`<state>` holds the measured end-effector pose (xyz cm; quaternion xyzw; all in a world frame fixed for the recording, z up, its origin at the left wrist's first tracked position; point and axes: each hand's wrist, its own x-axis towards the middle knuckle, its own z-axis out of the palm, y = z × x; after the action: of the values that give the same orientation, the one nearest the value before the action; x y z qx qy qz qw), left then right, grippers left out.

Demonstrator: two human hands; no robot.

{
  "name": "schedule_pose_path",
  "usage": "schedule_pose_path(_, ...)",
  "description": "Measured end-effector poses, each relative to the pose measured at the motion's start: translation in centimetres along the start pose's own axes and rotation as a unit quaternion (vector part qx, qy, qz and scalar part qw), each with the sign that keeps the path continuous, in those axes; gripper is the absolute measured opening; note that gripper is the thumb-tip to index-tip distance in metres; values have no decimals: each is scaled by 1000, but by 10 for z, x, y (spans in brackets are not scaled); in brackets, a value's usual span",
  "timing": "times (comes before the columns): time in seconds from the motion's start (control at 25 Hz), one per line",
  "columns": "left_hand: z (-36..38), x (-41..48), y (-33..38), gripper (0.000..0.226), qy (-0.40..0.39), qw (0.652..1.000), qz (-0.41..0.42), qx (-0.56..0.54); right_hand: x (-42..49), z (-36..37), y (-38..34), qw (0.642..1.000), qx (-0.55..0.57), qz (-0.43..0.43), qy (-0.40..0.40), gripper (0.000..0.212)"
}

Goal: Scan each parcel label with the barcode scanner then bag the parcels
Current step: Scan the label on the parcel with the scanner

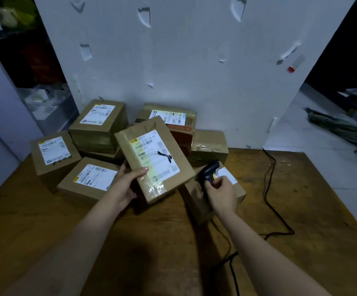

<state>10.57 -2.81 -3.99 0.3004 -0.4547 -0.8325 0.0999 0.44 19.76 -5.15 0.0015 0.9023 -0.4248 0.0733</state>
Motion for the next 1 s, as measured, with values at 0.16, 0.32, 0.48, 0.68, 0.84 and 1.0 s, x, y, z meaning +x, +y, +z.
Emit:
schedule_pose_path(0.16,-16,-6,8,105,14,995,1,97,27,8,22,962,-264,-26,-69,51)
schedule_pose_path(0.32,-13,-14,6,98,5,993,15,115,35,18,24,969,-213,10,-125,49)
schedule_pose_path(0.48,-17,-6,4,105,11,995,15,103,21,2,-6,984,84,127,-91,33)
schedule_pose_path(0.68,-8,-1,-2,104,17,993,32,112,-43,-21,-62,935,285,100,-185,23)
schedule_pose_path(0.84,-7,1,-4,107,-5,994,31,109,-87,-32,-81,907,278,41,-314,35)
schedule_pose_path(1.0,-8,4,-8,110,-17,993,38,112,-105,-33,-93,906,270,19,-325,29)
